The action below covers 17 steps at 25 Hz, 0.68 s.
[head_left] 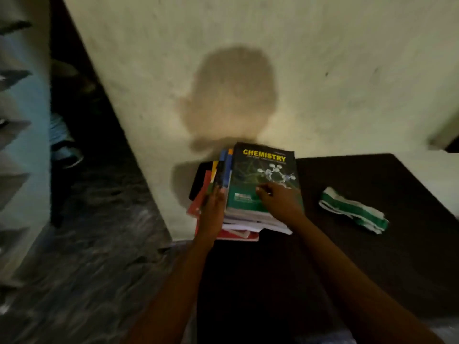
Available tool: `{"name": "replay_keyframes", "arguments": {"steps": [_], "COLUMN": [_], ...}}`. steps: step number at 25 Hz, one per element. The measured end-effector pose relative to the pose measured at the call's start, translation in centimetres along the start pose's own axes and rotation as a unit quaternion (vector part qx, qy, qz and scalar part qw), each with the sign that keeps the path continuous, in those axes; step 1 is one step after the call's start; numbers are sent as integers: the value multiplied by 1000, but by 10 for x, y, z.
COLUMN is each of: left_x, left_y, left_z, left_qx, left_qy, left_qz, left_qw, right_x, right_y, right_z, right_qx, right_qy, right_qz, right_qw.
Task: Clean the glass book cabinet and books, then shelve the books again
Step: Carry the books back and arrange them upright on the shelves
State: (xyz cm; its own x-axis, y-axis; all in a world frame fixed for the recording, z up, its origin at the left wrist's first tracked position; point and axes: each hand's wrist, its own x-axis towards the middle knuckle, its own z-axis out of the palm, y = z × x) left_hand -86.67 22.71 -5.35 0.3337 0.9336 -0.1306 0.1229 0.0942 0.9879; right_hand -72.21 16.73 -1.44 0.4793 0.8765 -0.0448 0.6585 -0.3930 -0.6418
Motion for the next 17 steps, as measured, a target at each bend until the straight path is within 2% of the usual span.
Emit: {"name": "replay_keyframes", "arguments": {"steps": [2, 4, 7, 9, 13, 17], "left_x": [3, 13, 27, 36, 52, 65], "left_y": [-2, 2, 12, 17, 19, 20], "left_z": [-4, -14, -31, -34, -30, -18], "left_qx": [-64, -139, -161, -141, -109, -58], "left_qy": [-36, -37, -64, -80, -61, -87], "left_qz": [-51, -112, -136, -166, -230, -263], "left_qw": [996, 983, 975, 973, 965, 959], "right_x": [19, 35, 47, 49, 51, 44], "right_y": [-20, -33, -45, -45, -40, -44], "right_z": [20, 39, 55, 53, 36, 6], "right_qx": [-86, -193, -265, -294, -244, -177], "right_qy": [3, -15, -39, -32, -69, -89], "right_qz": [57, 111, 153, 129, 75, 60], "right_qw": [995, 975, 951, 947, 964, 978]}}
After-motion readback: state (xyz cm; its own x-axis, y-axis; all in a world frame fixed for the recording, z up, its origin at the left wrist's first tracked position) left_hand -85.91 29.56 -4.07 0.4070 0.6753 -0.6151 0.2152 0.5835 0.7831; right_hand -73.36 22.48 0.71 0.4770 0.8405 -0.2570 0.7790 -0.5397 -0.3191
